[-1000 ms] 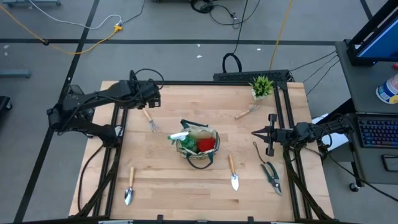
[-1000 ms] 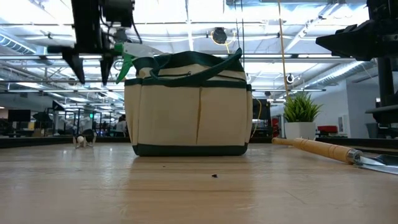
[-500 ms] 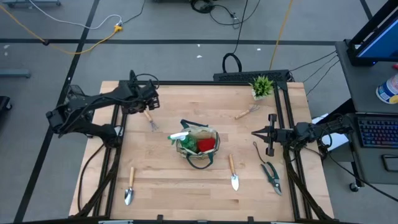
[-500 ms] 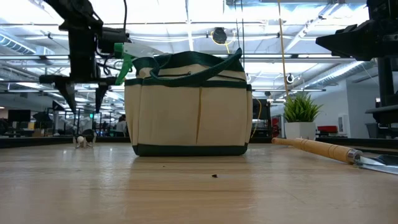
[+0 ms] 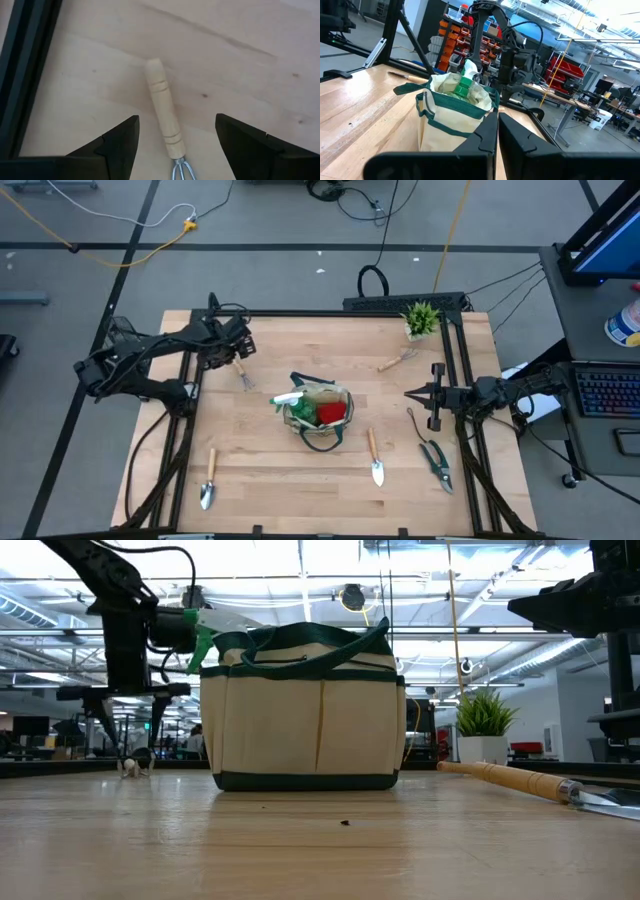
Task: Pick & Place Garden tools in Gardening bag
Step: Put the left brown hand rake into the gardening bag
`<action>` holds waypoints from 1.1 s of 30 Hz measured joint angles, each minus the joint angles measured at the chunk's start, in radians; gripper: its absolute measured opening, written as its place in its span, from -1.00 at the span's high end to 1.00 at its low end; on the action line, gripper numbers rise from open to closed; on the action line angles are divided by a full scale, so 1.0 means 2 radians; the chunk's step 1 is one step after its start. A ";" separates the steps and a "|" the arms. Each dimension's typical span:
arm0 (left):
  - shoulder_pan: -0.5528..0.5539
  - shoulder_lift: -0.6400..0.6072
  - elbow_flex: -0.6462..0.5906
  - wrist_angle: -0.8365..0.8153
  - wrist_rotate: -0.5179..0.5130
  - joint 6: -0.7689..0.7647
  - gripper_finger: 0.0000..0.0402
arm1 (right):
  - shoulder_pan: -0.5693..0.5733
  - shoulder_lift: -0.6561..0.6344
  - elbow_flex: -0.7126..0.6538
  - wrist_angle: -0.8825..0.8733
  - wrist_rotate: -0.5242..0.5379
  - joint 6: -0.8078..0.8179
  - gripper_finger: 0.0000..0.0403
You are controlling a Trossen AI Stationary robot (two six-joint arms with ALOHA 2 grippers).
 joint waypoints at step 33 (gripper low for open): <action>-0.001 0.078 -0.063 0.146 -0.034 -0.044 0.30 | 0.000 0.000 0.000 0.000 0.000 0.000 0.96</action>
